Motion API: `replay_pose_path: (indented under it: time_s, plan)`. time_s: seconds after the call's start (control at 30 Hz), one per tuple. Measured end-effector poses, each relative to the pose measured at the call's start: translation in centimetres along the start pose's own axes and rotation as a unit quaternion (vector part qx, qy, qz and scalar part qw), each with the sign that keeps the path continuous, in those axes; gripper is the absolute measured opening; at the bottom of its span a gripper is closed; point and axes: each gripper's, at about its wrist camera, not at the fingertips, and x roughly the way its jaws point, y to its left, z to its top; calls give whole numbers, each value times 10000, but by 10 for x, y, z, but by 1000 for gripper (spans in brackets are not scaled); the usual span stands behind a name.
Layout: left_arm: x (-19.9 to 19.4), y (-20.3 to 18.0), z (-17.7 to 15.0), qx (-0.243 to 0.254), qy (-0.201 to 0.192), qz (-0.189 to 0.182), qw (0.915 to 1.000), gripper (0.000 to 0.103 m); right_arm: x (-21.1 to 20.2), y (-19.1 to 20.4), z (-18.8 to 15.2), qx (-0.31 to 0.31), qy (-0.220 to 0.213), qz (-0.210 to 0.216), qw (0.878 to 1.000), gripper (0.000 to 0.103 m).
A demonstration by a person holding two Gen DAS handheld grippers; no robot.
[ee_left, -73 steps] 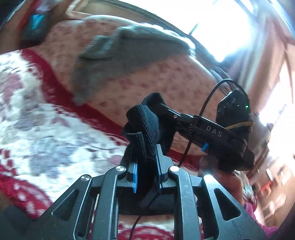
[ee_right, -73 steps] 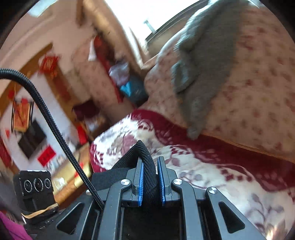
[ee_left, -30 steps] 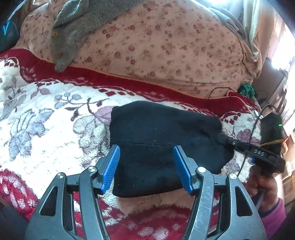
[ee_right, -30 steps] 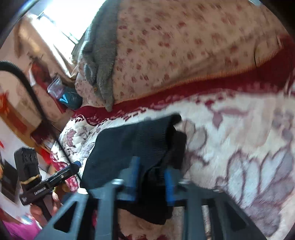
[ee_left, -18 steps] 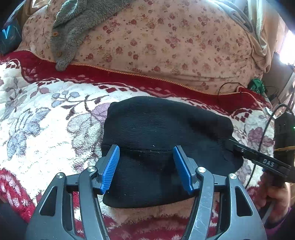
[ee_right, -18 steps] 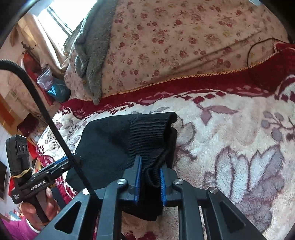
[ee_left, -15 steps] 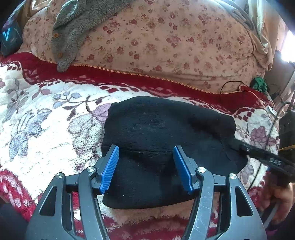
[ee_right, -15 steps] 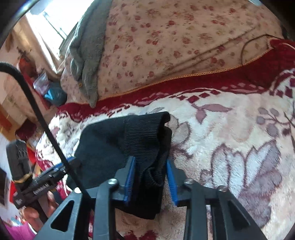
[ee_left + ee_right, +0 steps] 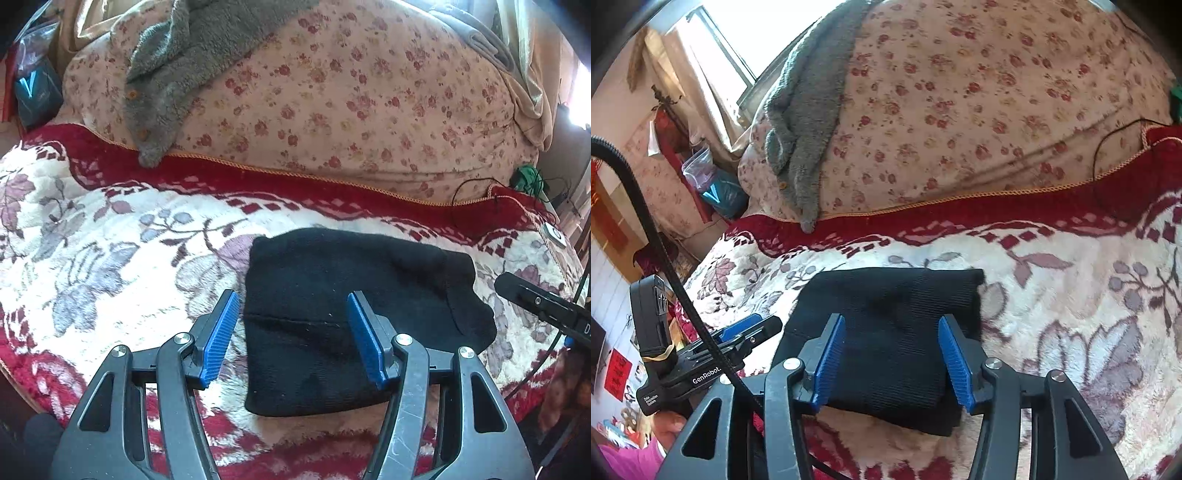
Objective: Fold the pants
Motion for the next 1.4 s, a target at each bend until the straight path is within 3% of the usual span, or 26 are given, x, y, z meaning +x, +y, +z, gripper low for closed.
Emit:
replay_pose_path:
  time_s: [0.47, 1.1, 1.23, 1.4]
  plan:
    - [-6, 2, -3, 21, -93, 147, 9998, 60, 5, 23, -9, -265, -60, -194, 9994, 51]
    - [7, -4, -8, 58, 35, 360, 9993, 60, 22, 20, -17, -261, 167, -414, 9987, 51]
    - [10, 1, -8, 2, 77, 368, 9993, 60, 26, 11, -15, -160, 211, -431, 9987, 59]
    - [12, 14, -7, -159, 138, 222, 9995, 60, 27, 1, -13, -84, 210, -444, 9988, 60]
